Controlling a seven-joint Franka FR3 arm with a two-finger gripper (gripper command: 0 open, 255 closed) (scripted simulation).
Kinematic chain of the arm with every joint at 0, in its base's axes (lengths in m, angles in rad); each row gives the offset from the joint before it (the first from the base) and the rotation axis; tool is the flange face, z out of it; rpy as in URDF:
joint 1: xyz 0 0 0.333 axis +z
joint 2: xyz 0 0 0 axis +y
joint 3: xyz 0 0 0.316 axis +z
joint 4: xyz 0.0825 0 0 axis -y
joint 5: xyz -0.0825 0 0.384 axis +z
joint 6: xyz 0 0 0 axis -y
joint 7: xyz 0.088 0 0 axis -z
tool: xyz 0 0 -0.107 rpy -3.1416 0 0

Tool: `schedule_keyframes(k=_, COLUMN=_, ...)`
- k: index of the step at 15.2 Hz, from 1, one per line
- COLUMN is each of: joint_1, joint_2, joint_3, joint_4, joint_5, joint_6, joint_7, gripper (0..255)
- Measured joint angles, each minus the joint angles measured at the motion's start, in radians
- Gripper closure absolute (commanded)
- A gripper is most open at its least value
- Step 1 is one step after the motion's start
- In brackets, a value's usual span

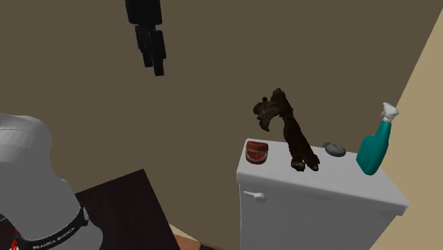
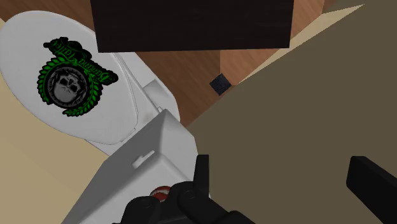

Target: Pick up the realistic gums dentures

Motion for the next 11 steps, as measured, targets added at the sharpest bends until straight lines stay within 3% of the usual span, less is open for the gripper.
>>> schedule_keyframes(k=2, joint_1=-0.002, joint_2=0.013, joint_3=-0.001, joint_4=-0.001, joint_5=-0.002, joint_6=0.012, joint_7=-0.001, gripper=0)
schedule_keyframes(k=11, joint_1=-0.034, joint_2=0.257, joint_3=-0.009, joint_4=-0.004, joint_5=-0.024, joint_6=0.244, joint_7=0.011, gripper=0)
